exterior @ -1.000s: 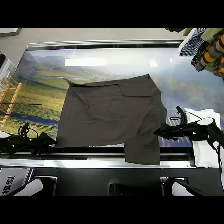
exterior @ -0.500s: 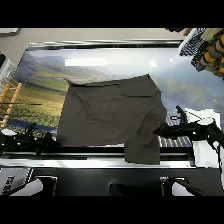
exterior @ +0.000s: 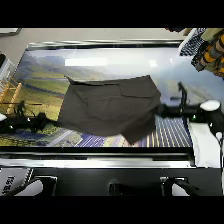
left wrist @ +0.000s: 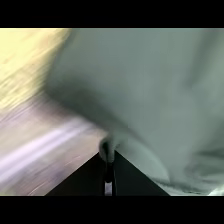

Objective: Fold the clothes and pants, and hang the long-sleeved shirts on hangers.

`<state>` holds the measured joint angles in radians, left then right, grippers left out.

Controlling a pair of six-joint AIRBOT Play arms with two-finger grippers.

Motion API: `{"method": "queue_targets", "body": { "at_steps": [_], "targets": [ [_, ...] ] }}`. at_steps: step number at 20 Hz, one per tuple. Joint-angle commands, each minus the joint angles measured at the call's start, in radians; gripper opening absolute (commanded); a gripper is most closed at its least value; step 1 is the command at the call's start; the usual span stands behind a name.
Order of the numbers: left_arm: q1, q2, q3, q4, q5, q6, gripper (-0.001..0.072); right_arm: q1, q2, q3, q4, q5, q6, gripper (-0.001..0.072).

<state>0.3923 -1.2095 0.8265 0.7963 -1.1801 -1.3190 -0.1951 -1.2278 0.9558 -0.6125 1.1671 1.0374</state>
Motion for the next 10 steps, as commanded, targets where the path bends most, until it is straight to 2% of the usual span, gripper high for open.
{"method": "queue_targets", "body": {
  "at_steps": [1,3,5,8,10],
  "targets": [
    [-0.061,0.029,0.298,-0.046,-0.002,-0.019,0.0012,0.101,0.006,0.354,-0.151,-0.087,0.125,0.0029],
    [-0.067,0.049,0.529,-0.045,-0.024,-0.035,0.0012,0.137,0.010,0.605,-0.290,-0.064,0.190,0.0029],
    [-0.067,0.074,0.756,-0.044,-0.074,-0.039,0.0012,0.144,0.034,0.819,-0.349,-0.016,0.235,0.0029],
    [-0.066,0.154,1.027,0.027,-0.091,-0.167,0.0011,0.143,0.142,1.025,-0.423,0.009,0.310,0.0029],
    [-0.066,0.238,1.125,0.153,-0.088,-0.267,0.0012,0.143,0.254,1.062,-0.458,-0.005,0.365,0.0029]
  ]
}}
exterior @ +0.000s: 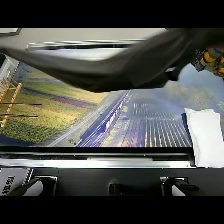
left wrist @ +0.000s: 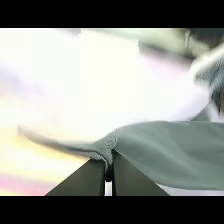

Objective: Fold the clothes and pants, and hang the long-sleeved shirts on hangers.

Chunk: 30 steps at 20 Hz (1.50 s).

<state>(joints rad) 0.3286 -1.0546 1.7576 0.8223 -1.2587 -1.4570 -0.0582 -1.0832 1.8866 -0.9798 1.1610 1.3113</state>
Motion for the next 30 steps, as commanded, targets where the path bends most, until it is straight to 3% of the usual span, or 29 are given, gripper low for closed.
{"method": "queue_targets", "body": {
  "at_steps": [1,4,8,11,14,16,20,26,28,30],
  "targets": [
    [-0.003,0.137,0.217,0.212,-0.007,-0.192,0.0012,0.006,0.166,0.132,-0.105,-0.010,0.116,0.0029],
    [0.000,0.274,0.221,0.459,-0.017,-0.328,0.0012,0.006,0.299,0.132,-0.196,-0.052,0.268,0.0029],
    [0.000,0.315,0.217,0.530,-0.062,-0.324,0.0013,0.006,0.339,0.131,-0.233,-0.066,0.421,0.0029],
    [0.000,0.275,0.161,0.516,-0.069,-0.323,0.0013,0.006,0.268,0.131,-0.233,0.079,0.483,0.0029],
    [0.000,0.160,0.046,0.406,-0.068,-0.216,0.0013,0.006,0.090,0.120,-0.229,0.274,0.484,0.0029],
    [-0.019,0.036,-0.042,0.344,-0.056,-0.156,0.0013,0.006,-0.064,0.087,-0.227,0.331,0.481,0.0029],
    [-0.114,-0.278,-0.172,0.348,0.081,-0.037,0.0013,0.006,-0.373,-0.009,-0.225,0.243,0.426,0.0029],
    [-0.193,-0.658,-0.175,0.355,0.441,-0.031,0.0013,0.006,-0.706,-0.039,-0.226,-0.121,0.400,0.0029],
    [-0.198,-0.684,-0.175,0.356,0.479,-0.030,0.0013,0.006,-0.743,-0.039,-0.225,-0.164,0.390,0.0029],
    [-0.200,-0.687,-0.175,0.356,0.431,-0.031,0.0014,0.006,-0.745,-0.039,-0.232,-0.121,0.370,0.0029]
  ]
}}
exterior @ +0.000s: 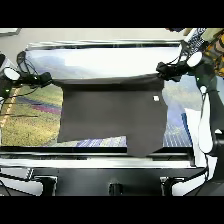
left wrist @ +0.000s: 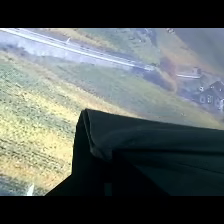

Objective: Fold the clothes and pants, and hang the long-sleeved shirts on hangers.

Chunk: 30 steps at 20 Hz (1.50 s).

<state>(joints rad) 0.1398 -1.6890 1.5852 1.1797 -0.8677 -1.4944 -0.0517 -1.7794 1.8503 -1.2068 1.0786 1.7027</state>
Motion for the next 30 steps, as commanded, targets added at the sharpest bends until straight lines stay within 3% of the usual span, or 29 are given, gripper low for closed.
{"method": "queue_targets", "body": {
  "at_steps": [1,6,10,12,20,21,22,23,24,26,27,30],
  "targets": [
    [-0.011,-0.053,-0.003,-0.002,-0.004,0.007,0.0014,0.000,-0.049,-0.003,-0.011,0.005,-0.021,0.0029],
    [-0.009,-0.068,-0.004,-0.002,-0.267,-0.007,0.0014,0.000,-0.050,-0.003,-0.089,0.263,-0.020,0.0030],
    [-0.013,-0.073,-0.016,-0.002,-0.393,-0.072,0.0014,0.000,-0.062,-0.011,-0.099,0.336,-0.020,0.0030],
    [-0.014,-0.074,-0.035,-0.002,-0.432,-0.112,0.0014,0.000,-0.073,-0.012,-0.103,0.349,-0.019,0.0031],
    [-0.044,-0.080,-0.081,-0.002,-0.441,-0.111,0.0017,0.000,-0.144,-0.012,-0.110,0.387,-0.020,0.0037],
    [-0.047,-0.081,-0.081,-0.002,-0.442,-0.114,0.0054,0.000,-0.154,-0.012,-0.110,0.396,-0.020,0.0103],
    [-0.047,-0.080,-0.081,-0.002,-0.443,-0.114,0.0182,0.000,-0.161,-0.012,-0.111,0.417,-0.020,0.0161],
    [-0.046,-0.077,-0.080,-0.002,-0.451,-0.114,0.0393,0.000,-0.159,-0.012,-0.113,0.435,-0.021,0.0213],
    [-0.041,-0.070,-0.079,0.000,-0.463,-0.114,0.0539,-0.001,-0.150,-0.011,-0.114,0.466,-0.045,0.0265],
    [-0.011,-0.039,-0.070,0.022,-0.510,-0.114,0.0545,-0.007,-0.100,-0.012,-0.166,0.525,-0.138,0.0373],
    [0.009,-0.011,-0.072,0.045,-0.536,-0.113,0.0545,-0.029,-0.063,-0.014,-0.145,0.524,-0.130,0.0411],
    [0.084,0.132,-0.154,0.154,-0.599,-0.092,0.0545,-0.146,0.098,-0.132,-0.027,0.527,-0.233,0.0413]
  ]
}}
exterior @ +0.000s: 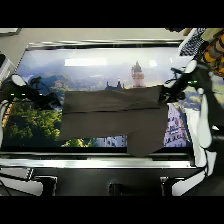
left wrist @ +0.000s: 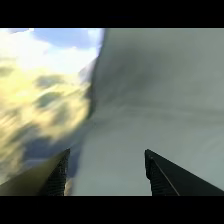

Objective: Fold the clothes and pants, and hang the long-sleeved shirts on hangers.

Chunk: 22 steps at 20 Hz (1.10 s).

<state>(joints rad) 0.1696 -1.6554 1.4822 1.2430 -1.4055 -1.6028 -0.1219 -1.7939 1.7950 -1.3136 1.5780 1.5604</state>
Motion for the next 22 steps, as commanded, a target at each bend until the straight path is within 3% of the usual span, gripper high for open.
{"method": "queue_targets", "body": {
  "at_steps": [1,6,9,15,19,22],
  "targets": [
    [0.096,0.174,-0.127,0.090,-0.040,0.006,0.0544,-0.126,0.185,-0.177,0.109,0.019,-0.113,0.0413],
    [0.247,0.520,-0.537,0.029,0.091,-0.029,0.0539,-0.310,0.526,-0.764,0.150,-0.070,-0.194,0.0413],
    [0.253,0.599,-0.650,0.033,0.122,-0.029,0.0535,-0.322,0.620,-0.985,0.138,-0.154,-0.216,0.0413],
    [0.253,0.597,-0.668,0.033,0.137,-0.029,0.0535,-0.322,0.628,-1.186,0.171,-0.229,-0.254,0.0411],
    [0.253,0.597,-0.668,0.024,0.139,-0.029,0.0535,-0.322,0.627,-1.202,0.204,-0.309,-0.260,0.0352],
    [0.253,0.597,-0.668,0.006,0.148,-0.029,0.0535,-0.322,0.627,-1.202,0.272,-0.366,-0.274,0.0348]
  ]
}}
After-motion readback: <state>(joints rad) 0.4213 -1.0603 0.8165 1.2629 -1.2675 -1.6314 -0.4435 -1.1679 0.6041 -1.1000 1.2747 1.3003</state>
